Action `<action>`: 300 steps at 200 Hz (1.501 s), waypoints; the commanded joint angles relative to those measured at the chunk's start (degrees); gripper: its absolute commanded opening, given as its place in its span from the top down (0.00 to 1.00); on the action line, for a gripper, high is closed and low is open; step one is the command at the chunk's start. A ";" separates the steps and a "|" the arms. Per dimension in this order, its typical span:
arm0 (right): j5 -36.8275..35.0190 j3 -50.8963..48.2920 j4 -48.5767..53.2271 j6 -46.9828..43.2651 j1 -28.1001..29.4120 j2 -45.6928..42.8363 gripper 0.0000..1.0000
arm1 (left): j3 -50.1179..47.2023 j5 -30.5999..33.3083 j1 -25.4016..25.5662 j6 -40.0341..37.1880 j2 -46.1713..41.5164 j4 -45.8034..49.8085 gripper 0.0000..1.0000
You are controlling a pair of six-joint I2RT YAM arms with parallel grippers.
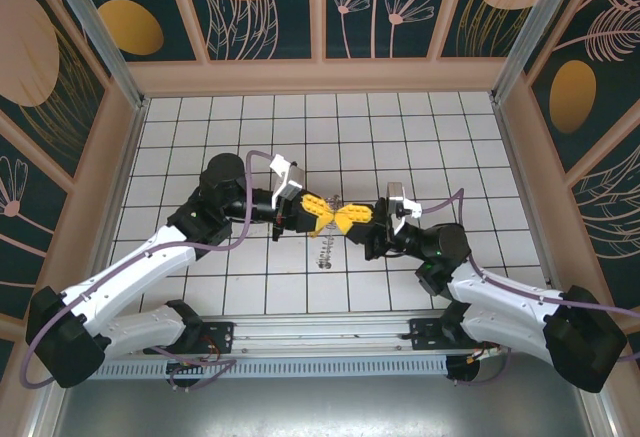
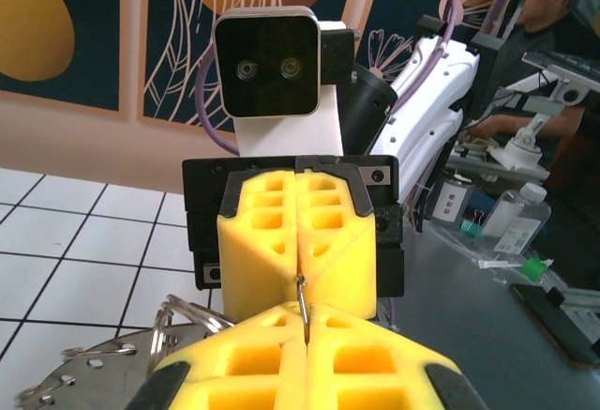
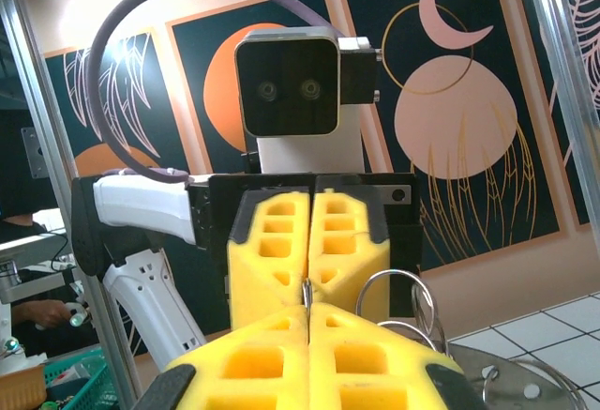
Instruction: Put the keys on the keyring
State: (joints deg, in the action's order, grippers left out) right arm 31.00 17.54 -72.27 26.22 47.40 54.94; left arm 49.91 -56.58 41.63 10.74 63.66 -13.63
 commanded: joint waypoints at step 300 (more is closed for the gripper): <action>-22.13 15.84 69.71 -11.60 -6.78 -1.00 0.42 | -5.74 22.95 0.49 -12.40 -9.84 27.16 1.00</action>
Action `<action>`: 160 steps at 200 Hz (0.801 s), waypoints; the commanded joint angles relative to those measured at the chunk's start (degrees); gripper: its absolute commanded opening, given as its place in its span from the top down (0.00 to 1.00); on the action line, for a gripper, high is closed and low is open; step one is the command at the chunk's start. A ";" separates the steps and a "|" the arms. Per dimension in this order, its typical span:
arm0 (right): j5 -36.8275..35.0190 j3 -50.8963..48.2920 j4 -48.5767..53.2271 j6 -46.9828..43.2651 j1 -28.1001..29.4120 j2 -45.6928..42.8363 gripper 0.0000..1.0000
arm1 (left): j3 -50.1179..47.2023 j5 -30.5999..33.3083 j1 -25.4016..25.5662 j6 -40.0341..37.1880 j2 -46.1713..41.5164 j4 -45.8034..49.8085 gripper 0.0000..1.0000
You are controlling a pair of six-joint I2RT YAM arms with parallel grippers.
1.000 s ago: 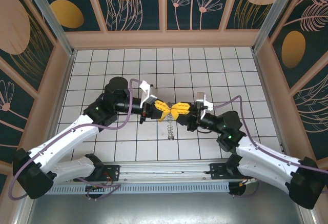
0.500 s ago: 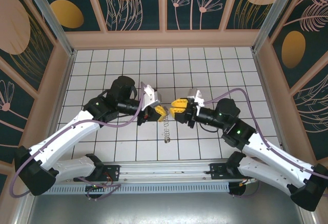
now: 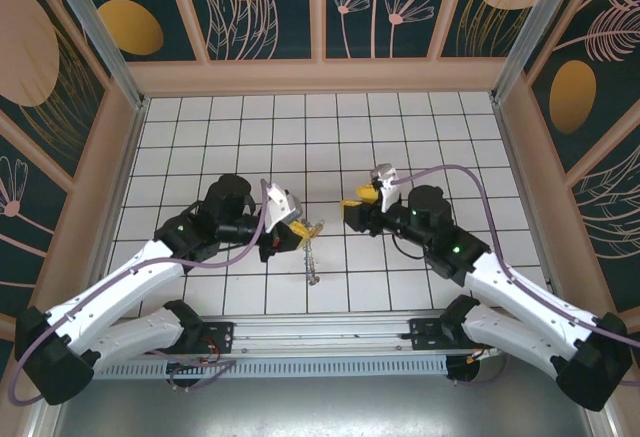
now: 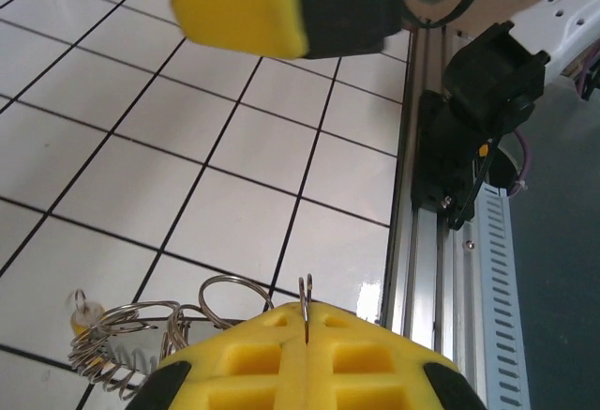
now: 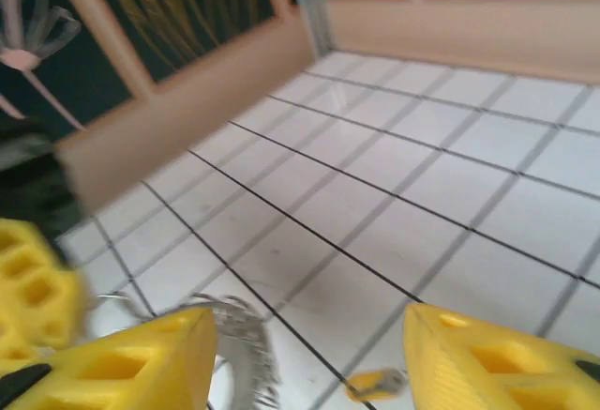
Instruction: Put the keys on the keyring
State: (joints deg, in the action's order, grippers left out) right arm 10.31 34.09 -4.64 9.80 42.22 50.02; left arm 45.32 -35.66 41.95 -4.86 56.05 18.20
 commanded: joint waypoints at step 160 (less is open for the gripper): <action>25.11 -0.91 -5.91 -8.57 5.68 3.34 0.44 | 2.46 -6.24 0.22 -4.23 1.22 2.69 1.00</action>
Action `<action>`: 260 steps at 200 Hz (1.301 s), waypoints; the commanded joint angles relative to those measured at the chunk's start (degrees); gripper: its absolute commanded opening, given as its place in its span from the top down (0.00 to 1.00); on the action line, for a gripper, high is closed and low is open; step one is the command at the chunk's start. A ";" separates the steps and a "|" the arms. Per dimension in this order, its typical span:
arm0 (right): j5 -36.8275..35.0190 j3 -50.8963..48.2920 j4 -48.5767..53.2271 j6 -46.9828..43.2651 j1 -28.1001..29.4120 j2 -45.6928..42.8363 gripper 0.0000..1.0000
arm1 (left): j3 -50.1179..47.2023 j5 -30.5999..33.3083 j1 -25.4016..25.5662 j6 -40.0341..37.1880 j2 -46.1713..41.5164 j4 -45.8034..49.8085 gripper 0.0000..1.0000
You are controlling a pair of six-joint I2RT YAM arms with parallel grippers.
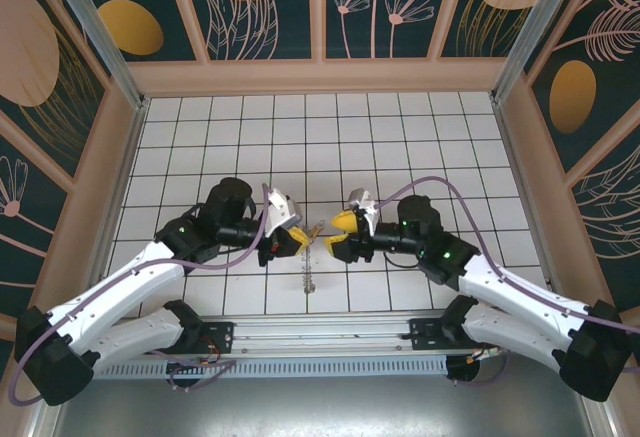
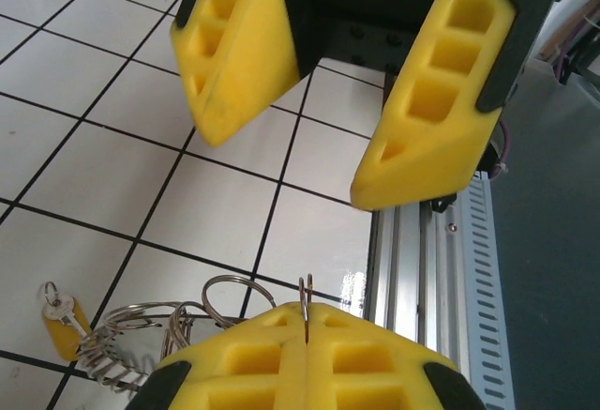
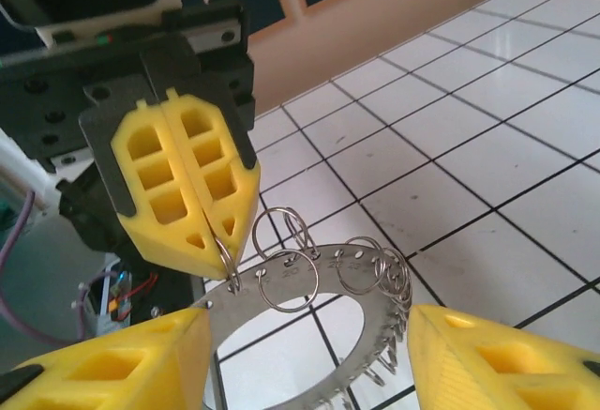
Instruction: Put the keys on the keyring
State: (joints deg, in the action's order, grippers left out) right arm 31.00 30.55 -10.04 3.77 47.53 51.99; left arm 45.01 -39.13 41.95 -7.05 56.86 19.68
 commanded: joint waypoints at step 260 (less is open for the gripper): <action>9.21 4.33 -7.50 -1.12 3.19 5.29 1.00 | 4.09 -5.41 0.23 -1.96 3.20 0.02 1.00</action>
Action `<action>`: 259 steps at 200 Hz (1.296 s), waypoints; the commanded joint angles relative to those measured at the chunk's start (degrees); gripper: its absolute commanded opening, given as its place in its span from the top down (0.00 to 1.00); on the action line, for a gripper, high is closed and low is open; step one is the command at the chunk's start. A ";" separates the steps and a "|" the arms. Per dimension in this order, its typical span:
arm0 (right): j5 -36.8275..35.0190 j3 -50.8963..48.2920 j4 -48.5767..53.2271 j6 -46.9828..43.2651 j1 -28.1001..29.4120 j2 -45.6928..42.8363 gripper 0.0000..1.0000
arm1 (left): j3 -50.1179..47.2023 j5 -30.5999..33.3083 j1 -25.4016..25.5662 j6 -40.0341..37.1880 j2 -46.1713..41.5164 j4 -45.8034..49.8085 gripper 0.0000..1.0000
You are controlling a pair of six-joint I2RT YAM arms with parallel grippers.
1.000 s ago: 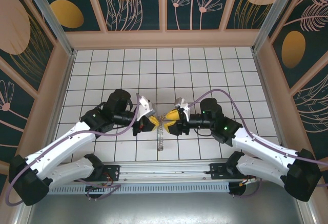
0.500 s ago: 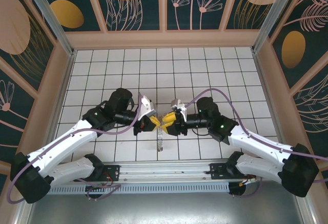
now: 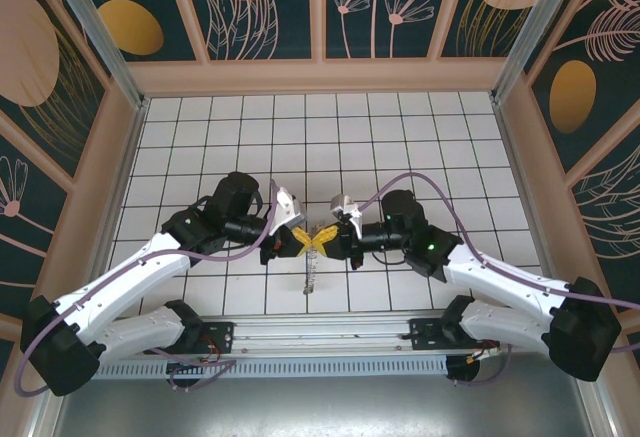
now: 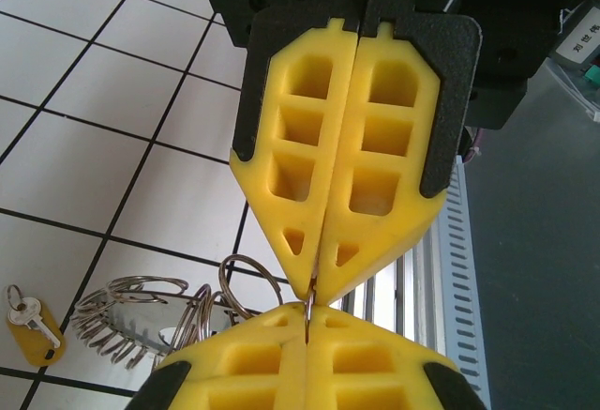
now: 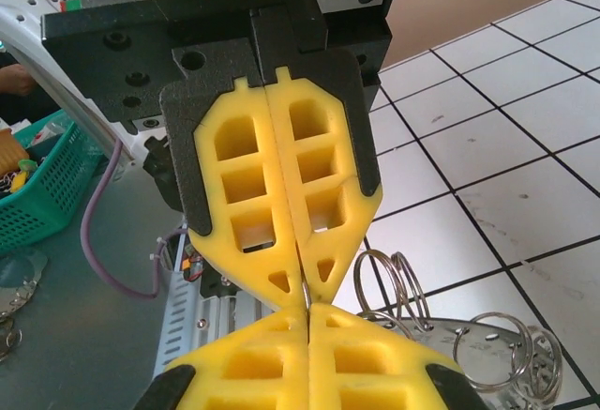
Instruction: Put the keys on the keyring
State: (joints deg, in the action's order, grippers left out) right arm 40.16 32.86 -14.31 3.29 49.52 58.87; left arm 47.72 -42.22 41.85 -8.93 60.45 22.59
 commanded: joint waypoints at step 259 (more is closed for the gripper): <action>-3.85 -0.51 -5.68 0.32 -0.07 -10.52 1.00 | -6.33 -5.61 0.26 11.81 -4.20 -22.01 0.89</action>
State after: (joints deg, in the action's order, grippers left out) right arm 36.84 32.73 -14.22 2.72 49.56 49.95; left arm 42.68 -47.33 42.02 0.36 56.60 4.38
